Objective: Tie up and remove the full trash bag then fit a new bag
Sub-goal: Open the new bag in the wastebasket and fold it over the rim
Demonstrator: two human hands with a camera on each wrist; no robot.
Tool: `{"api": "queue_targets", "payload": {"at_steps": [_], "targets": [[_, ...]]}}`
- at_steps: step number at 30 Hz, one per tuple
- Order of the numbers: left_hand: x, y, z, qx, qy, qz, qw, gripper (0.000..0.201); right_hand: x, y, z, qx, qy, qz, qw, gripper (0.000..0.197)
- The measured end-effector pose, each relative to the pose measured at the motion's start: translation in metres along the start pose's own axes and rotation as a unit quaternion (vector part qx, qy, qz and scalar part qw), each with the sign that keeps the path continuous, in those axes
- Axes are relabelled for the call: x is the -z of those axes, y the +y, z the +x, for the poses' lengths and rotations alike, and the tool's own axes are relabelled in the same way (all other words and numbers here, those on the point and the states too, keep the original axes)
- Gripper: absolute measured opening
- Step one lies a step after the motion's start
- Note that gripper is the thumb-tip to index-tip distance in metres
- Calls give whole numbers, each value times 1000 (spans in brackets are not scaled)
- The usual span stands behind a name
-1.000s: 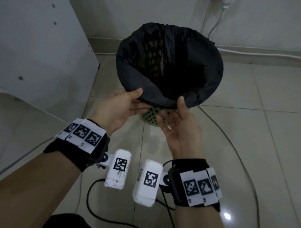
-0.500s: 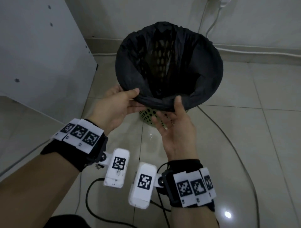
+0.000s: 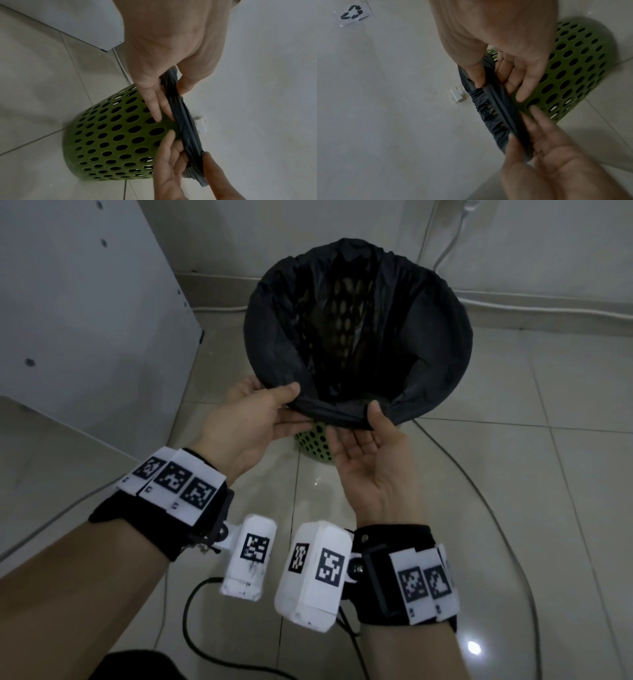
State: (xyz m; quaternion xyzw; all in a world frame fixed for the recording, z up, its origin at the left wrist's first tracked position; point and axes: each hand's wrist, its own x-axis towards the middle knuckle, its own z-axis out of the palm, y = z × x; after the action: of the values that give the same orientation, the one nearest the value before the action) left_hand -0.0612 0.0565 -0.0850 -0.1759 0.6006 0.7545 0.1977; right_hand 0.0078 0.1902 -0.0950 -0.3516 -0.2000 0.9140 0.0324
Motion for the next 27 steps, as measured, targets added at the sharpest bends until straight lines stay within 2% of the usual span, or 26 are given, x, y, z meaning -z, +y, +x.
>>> {"api": "queue_targets", "payload": {"at_steps": [3, 6, 9, 14, 20, 24, 27], "targets": [[-2, 3, 2, -2, 2, -9, 1000, 33, 10, -2, -3, 10, -15, 29, 999, 36], [0, 5, 2, -1, -2, -6, 1000, 37, 17, 0, 0, 34, -6, 49, 998, 26], [2, 7, 3, 3, -14, 6, 1000, 39, 21, 5, 7, 62, -1, 23, 998, 33], [7, 8, 5, -2, -16, 3, 1000, 40, 23, -1, 18, 59, 6, -26, 998, 34], [-1, 2, 6, -19, 6, -9, 1000, 38, 30, -10, 24, 64, -32, -20, 997, 24], [-3, 2, 8, -27, 12, 3, 1000, 38, 28, -9, 18, 74, -46, -19, 996, 36], [-4, 2, 8, -26, 4, 13, 1000, 36, 28, -12, 17, 84, -30, -35, 995, 26]]}}
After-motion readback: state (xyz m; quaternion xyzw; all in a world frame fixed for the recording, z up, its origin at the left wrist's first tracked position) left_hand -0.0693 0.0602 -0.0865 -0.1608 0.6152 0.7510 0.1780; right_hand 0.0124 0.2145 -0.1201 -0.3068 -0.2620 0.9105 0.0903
